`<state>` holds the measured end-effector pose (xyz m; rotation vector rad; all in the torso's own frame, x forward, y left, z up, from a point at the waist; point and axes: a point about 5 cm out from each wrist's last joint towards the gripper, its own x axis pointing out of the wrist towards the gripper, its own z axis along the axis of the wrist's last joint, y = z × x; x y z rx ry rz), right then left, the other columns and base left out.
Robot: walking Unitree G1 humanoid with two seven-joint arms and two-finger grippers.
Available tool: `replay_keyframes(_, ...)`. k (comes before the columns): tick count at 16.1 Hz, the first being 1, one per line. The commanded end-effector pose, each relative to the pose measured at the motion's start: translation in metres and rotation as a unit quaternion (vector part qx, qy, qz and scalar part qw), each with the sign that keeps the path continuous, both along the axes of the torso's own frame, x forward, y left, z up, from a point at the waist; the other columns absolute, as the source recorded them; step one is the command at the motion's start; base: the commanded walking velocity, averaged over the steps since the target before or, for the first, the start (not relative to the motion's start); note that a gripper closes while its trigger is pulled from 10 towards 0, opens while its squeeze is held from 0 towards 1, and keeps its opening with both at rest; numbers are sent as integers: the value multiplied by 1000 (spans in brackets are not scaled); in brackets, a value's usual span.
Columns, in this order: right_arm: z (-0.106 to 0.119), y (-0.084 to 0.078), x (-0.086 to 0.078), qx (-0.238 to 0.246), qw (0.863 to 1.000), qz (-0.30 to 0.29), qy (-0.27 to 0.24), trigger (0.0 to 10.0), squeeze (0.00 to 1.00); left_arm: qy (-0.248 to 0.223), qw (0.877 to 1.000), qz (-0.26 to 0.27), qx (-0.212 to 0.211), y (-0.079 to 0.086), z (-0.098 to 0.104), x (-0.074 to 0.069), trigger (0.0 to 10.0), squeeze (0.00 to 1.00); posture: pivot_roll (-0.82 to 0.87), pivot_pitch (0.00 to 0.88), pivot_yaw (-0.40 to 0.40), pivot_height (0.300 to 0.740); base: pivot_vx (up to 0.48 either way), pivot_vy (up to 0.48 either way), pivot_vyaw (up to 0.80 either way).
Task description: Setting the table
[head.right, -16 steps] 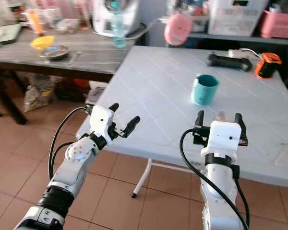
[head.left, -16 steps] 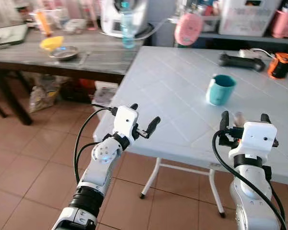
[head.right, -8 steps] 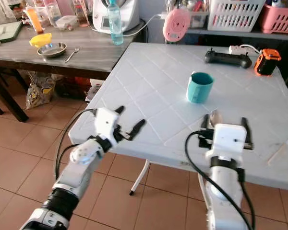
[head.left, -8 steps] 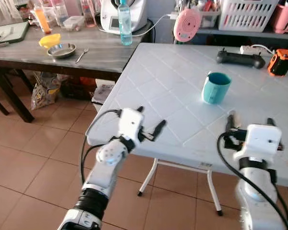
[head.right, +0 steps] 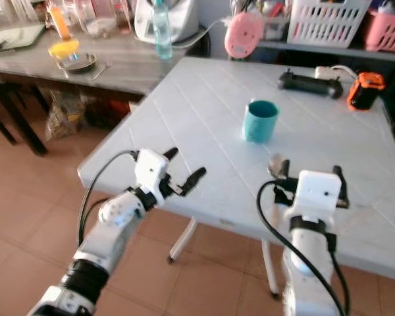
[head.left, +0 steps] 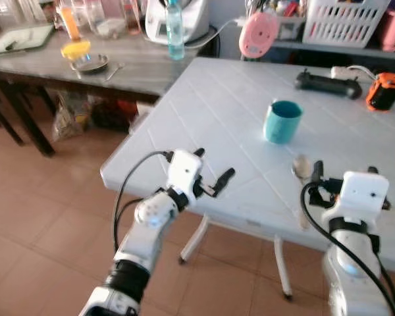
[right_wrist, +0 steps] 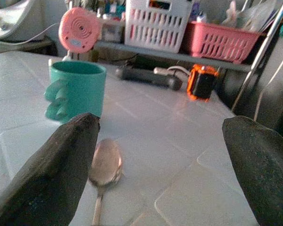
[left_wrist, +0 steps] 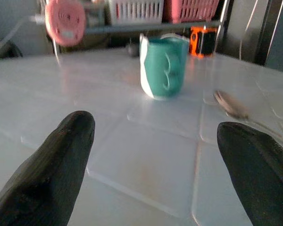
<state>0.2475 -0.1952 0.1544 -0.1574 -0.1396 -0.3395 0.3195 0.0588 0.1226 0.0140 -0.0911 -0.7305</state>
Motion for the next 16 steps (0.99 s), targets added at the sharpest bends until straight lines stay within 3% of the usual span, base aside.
replay_keyframes(1,2,4,-1,6,1000,5,-2,10000,0,8,1000,-8,5,5,-2,-1,10000,0,27,79,41,740,0,0,0)
replay_keyframes(4,-1,5,-3,18,1000,3,6,10000,0,21,998,-45,24,5,-7,-5,10000,0,24,88,44,740,0,0,0)
replay_keyframes(6,-5,6,-4,50,999,-5,15,10000,0,32,996,-76,41,12,-9,-9,10000,0,25,97,46,740,0,0,0)
replay_keyframes(9,-12,4,-3,83,996,-14,36,10000,0,34,985,-157,67,11,-5,-17,10000,0,26,111,46,740,0,0,0)
replay_keyframes(16,-29,2,8,105,990,-31,90,10000,0,36,976,-205,62,-5,0,-22,10000,0,9,118,42,740,0,0,0)
